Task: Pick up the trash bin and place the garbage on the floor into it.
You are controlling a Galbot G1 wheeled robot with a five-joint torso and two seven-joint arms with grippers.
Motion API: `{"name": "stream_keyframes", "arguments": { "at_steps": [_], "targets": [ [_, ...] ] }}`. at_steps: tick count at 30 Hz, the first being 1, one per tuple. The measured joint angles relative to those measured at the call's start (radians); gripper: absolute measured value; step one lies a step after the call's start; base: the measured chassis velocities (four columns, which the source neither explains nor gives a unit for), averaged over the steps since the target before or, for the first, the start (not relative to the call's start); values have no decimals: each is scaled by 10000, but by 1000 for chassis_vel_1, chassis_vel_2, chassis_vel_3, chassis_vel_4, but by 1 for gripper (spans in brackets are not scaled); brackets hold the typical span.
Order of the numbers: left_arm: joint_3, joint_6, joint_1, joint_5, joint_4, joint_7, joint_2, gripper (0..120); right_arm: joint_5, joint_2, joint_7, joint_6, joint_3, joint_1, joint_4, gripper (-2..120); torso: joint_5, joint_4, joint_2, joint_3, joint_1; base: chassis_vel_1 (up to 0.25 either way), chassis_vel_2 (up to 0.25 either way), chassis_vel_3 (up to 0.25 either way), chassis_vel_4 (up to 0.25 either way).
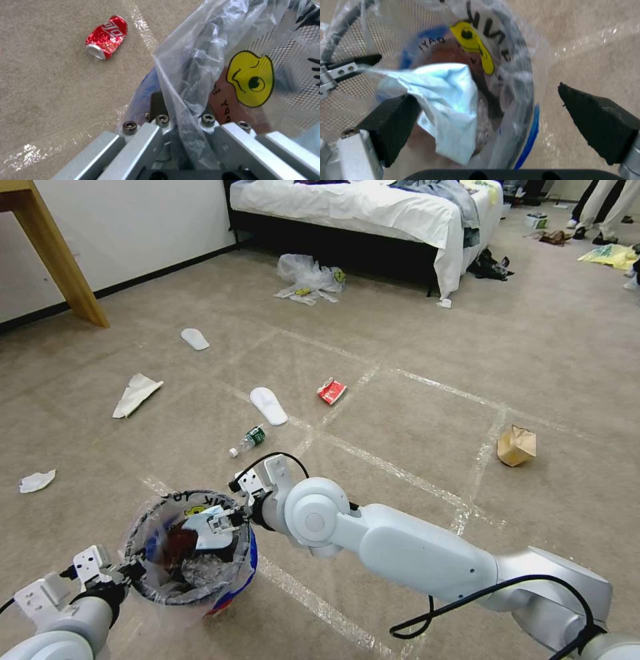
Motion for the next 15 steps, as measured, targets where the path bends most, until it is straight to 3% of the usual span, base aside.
{"name": "stream_keyframes", "arguments": {
  "at_steps": [6,15],
  "targets": [
    [21,0,-10,40,29,-4,-32,1,1214,75,379,-307,288,-104,15,100,0,1,0,0,-1,0,0,0,0],
    [41,-1,-7,76,67,-11,-29,1,1776,132,383,-323,372,-205,15,100,0,1,0,0,0,0,0,0,0]
  ]
}}
